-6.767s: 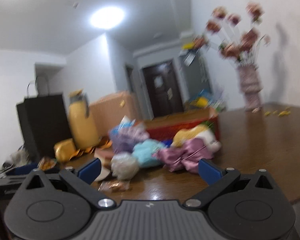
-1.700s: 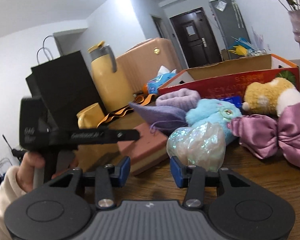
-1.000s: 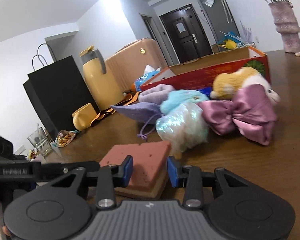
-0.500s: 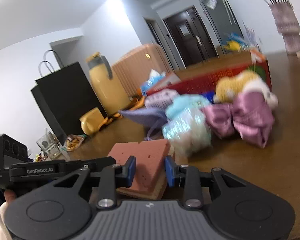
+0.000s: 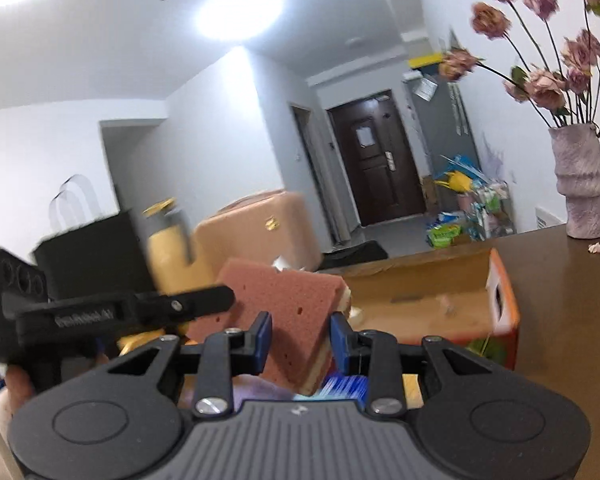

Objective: Organize soft objects

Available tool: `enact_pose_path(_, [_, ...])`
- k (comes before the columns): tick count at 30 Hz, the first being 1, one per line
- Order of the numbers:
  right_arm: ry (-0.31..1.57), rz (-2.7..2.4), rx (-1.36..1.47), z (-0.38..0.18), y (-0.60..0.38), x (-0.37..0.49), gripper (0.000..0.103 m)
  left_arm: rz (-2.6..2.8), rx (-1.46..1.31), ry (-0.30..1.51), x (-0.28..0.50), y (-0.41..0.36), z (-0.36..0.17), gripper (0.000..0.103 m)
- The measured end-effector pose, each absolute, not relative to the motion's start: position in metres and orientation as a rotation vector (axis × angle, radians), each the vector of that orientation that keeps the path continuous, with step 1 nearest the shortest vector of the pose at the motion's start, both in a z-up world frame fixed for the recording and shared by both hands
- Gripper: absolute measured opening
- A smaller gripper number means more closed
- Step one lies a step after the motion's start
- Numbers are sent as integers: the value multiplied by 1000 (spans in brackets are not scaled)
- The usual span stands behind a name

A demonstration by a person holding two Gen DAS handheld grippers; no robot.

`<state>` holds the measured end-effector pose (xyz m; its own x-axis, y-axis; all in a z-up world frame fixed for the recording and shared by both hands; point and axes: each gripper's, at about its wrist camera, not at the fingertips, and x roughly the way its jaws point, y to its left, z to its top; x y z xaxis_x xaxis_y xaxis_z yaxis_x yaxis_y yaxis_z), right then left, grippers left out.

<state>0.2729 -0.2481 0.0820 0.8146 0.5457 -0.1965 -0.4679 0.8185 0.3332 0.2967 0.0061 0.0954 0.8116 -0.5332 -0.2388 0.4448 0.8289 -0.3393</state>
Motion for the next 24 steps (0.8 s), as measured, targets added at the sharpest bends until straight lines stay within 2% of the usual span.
enact_pose_path(5, [385, 442, 325, 88, -277, 371, 31, -501, -386, 526, 396, -30, 83, 33])
enact_pose_path(10, [530, 338, 298, 59, -289, 451, 31, -438, -352, 663, 458, -72, 51, 33])
enact_pose_path(14, [663, 292, 336, 32, -302, 482, 30, -417, -362, 784, 491, -87, 23, 33])
enact_pose_path(18, [644, 268, 246, 28, -294, 475, 34, -444, -281, 769, 488, -93, 19, 34])
enact_pose_path(20, [621, 257, 194, 31, -289, 470, 42, -475, -267, 755, 482, -95, 22, 34])
enact_pose_path(24, [575, 252, 148, 47, -285, 455, 42, -478, -210, 695, 467, -91, 42, 38])
